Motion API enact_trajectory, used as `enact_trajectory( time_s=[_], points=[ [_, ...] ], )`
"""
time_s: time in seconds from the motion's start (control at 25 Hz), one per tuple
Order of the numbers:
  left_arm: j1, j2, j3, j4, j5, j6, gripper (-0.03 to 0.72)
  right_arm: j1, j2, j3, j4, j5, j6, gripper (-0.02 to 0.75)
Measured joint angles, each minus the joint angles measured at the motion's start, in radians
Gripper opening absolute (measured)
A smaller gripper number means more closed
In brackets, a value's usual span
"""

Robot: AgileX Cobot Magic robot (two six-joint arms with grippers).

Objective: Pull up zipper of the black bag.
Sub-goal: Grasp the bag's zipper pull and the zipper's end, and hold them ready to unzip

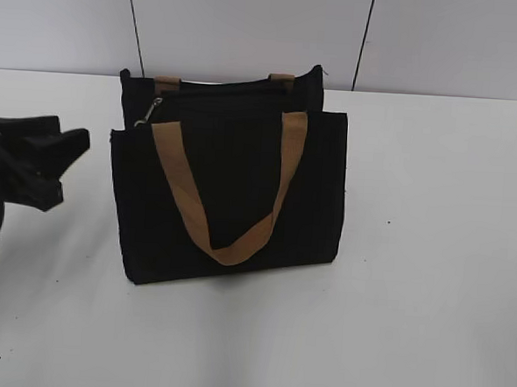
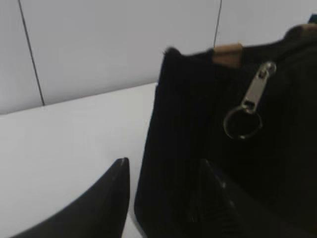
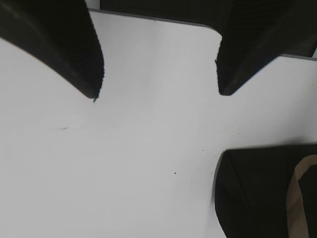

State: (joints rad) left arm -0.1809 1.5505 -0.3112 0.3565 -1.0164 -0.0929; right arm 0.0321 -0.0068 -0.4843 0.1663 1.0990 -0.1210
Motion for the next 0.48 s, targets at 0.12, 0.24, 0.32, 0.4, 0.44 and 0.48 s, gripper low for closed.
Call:
enact_trajectory(
  time_s=[0.12, 0.24, 0.32, 0.4, 0.44, 0.48],
  points=[
    [0.000, 0.143, 0.000, 0.025, -0.089, -0.002, 0.353, 0.000, 0.000, 0.000, 0.000, 0.000, 0.000, 0.545],
    [0.000, 0.242, -0.001, 0.065, -0.150, -0.005, 0.353, 0.000, 0.000, 0.000, 0.000, 0.000, 0.000, 0.545],
    [0.000, 0.297, -0.021, 0.107, -0.173, -0.004, 0.353, 0.000, 0.000, 0.000, 0.000, 0.000, 0.000, 0.545],
    [0.000, 0.352, -0.050, 0.128, -0.183, -0.004, 0.345, 0.000, 0.000, 0.000, 0.000, 0.000, 0.000, 0.545],
    [0.000, 0.373, -0.067, 0.134, -0.184, -0.004, 0.337, 0.000, 0.000, 0.000, 0.000, 0.000, 0.000, 0.545],
    [0.000, 0.394, -0.081, 0.137, -0.184, -0.004, 0.326, 0.000, 0.000, 0.000, 0.000, 0.000, 0.000, 0.545]
  ],
)
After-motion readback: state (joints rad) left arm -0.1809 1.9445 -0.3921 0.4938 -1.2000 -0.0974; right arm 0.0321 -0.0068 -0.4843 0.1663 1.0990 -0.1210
